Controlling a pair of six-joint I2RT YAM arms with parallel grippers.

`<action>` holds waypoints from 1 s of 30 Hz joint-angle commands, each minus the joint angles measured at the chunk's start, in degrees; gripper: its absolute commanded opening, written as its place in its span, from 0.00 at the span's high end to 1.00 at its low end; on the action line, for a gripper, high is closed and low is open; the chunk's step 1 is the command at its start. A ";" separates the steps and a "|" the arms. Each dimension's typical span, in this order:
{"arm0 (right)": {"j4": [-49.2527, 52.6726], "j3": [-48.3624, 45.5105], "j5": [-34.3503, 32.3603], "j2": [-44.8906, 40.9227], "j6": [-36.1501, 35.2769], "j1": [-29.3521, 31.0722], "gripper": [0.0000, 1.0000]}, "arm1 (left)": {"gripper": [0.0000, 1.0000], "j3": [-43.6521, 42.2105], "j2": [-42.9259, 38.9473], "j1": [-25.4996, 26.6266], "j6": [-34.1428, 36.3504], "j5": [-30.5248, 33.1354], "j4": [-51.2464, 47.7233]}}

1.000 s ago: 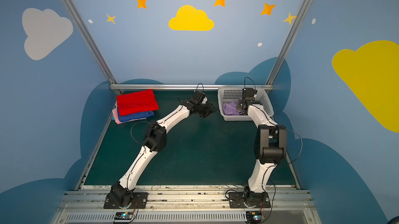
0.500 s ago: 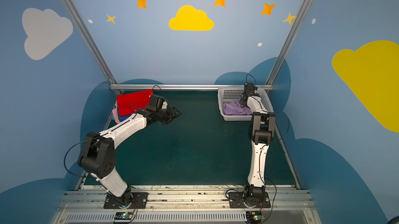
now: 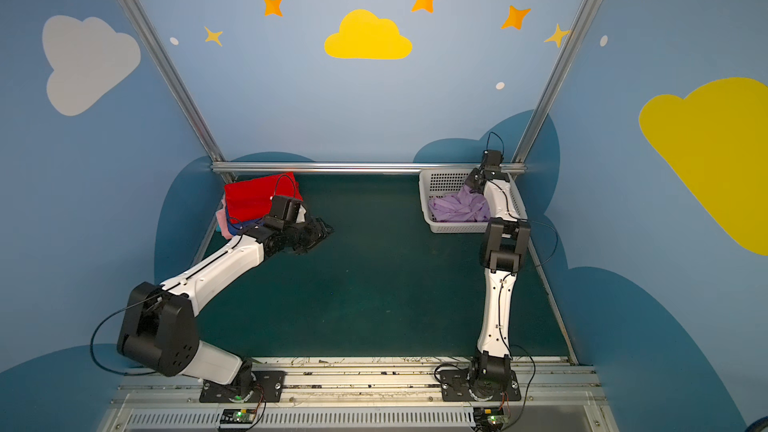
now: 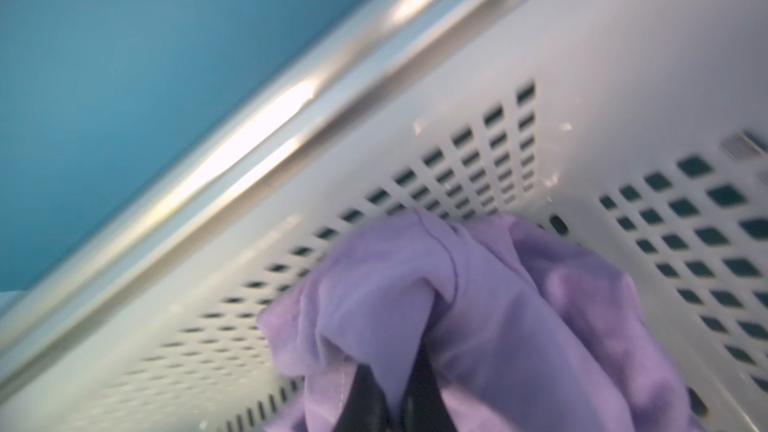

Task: Fold and stack the t-shirts
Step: 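Grasp the lavender t-shirt with the right gripper and lift it out, then lower the lavender t-shirt onto the table with the right gripper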

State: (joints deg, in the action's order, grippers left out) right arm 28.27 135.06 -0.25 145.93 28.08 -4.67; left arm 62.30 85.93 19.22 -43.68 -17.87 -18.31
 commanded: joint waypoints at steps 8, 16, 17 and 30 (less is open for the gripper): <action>-19.54 -26.36 -4.45 -27.89 -4.27 8.73 1.00 | 0.38 -4.47 -6.40 0.21 -2.53 0.52 1.46; -25.97 -35.27 -9.38 -51.48 -12.82 19.33 1.00 | 0.37 -4.99 -13.78 1.16 -1.70 3.20 -2.38; -25.76 -34.40 -9.88 -53.68 -14.06 20.74 1.00 | 0.36 -5.30 -14.92 1.24 -1.69 3.55 -2.71; -16.20 -46.61 -15.64 -82.08 -9.12 31.44 1.00 | 0.33 -8.64 -24.45 1.18 -1.67 7.53 -6.45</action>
State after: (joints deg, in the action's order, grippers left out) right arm 7.90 92.68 -12.23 67.85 15.99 26.41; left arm 54.11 62.70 20.43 -45.89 -12.29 -22.76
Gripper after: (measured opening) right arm 0.054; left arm 0.665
